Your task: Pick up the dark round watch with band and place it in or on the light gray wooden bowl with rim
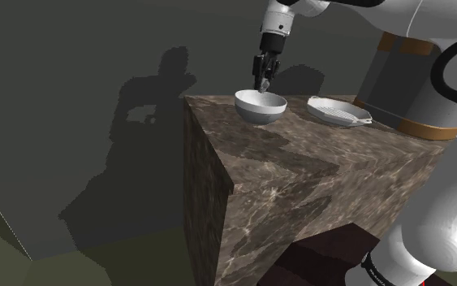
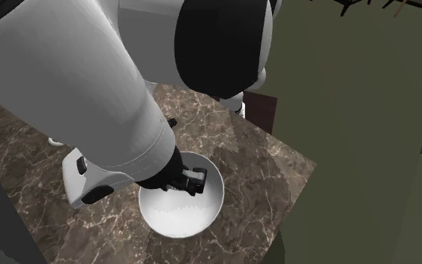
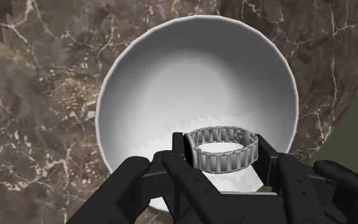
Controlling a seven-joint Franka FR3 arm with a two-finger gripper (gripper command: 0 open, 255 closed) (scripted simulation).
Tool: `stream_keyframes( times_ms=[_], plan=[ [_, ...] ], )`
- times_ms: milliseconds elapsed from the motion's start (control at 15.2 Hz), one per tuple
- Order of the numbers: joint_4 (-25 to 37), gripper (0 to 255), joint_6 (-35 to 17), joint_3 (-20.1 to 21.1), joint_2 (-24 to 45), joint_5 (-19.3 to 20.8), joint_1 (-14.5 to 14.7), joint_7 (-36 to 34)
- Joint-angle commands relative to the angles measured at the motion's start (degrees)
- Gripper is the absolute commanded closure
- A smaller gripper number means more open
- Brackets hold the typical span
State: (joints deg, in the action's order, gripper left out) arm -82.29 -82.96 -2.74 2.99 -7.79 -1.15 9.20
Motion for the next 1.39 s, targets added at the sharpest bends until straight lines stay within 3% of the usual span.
stream_keyframes(
  times_ms=[0, 594, 660, 990, 1254, 1320],
  plan=[
    [-2.53, 255, -1.88, 0.01, -0.66, 0.06, 0.03, 0.21],
    [-3.63, 255, -2.72, 0.03, -0.92, 0.08, 0.04, 0.3],
    [-3.63, 0, -2.72, 0.03, -0.92, 0.08, 0.04, 0.3],
    [-3.63, 0, -2.72, 0.03, -0.92, 0.08, 0.04, 0.3],
    [8.93, 0, 6.02, -0.44, 2.95, -0.29, -0.56, 0.12],
    [8.93, 0, 6.02, -0.44, 2.95, -0.29, -0.56, 0.12]
  ],
)
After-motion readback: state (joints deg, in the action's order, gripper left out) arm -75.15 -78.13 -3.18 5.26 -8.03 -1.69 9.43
